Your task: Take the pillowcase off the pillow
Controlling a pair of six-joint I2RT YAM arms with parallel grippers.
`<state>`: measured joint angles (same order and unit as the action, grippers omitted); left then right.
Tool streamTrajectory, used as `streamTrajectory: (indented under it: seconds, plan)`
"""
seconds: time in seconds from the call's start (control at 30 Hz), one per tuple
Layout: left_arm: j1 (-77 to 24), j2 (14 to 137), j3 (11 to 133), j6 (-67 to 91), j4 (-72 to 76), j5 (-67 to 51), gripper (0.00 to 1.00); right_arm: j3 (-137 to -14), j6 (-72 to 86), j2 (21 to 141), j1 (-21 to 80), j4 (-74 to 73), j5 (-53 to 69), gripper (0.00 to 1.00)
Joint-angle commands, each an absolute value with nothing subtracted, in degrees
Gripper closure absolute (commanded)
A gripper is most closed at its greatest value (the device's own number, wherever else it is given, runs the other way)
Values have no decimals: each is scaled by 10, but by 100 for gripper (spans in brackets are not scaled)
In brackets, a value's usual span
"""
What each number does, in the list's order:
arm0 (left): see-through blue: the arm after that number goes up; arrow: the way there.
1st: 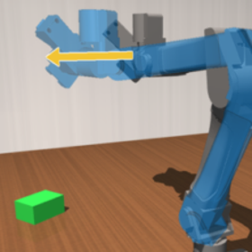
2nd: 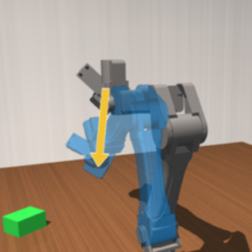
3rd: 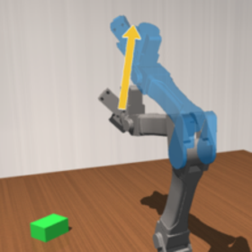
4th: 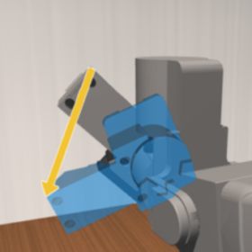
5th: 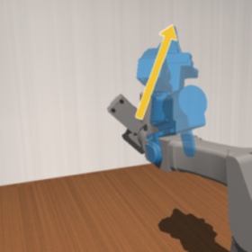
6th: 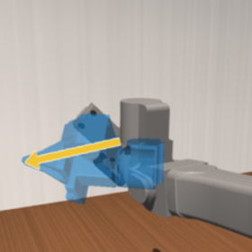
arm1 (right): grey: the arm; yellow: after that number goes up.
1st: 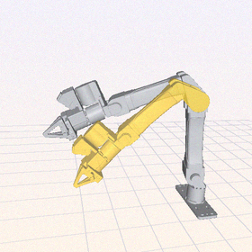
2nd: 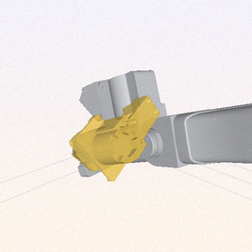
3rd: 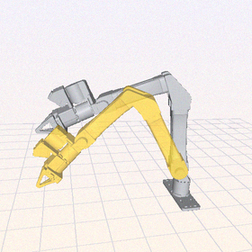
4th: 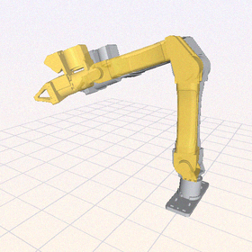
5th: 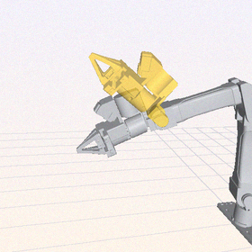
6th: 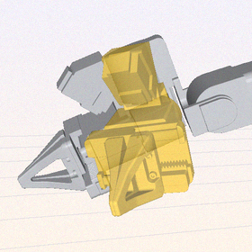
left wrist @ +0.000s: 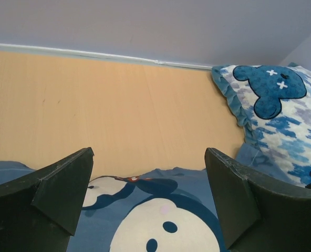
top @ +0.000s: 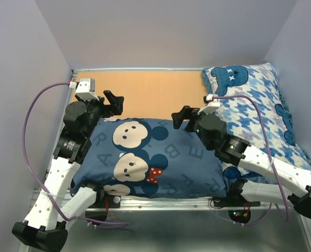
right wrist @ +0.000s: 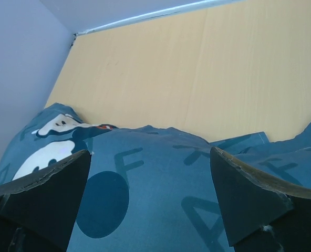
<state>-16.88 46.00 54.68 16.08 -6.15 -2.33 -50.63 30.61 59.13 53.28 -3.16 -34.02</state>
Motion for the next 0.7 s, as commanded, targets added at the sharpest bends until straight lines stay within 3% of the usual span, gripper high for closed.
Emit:
streamTrajectory:
  seconds: [0.0, 0.3, 0.67]
  plan:
    - [-168, 445, 560, 154, -55, -8, 1, -512, 294, 586, 533, -32, -343, 0]
    - [-168, 453, 576, 150, -93, 29, 1, -531, 273, 594, 533, -64, -309, 0]
    - [-168, 453, 581, 183, -194, 92, 1, -566, 285, 606, 533, -216, -227, 0]
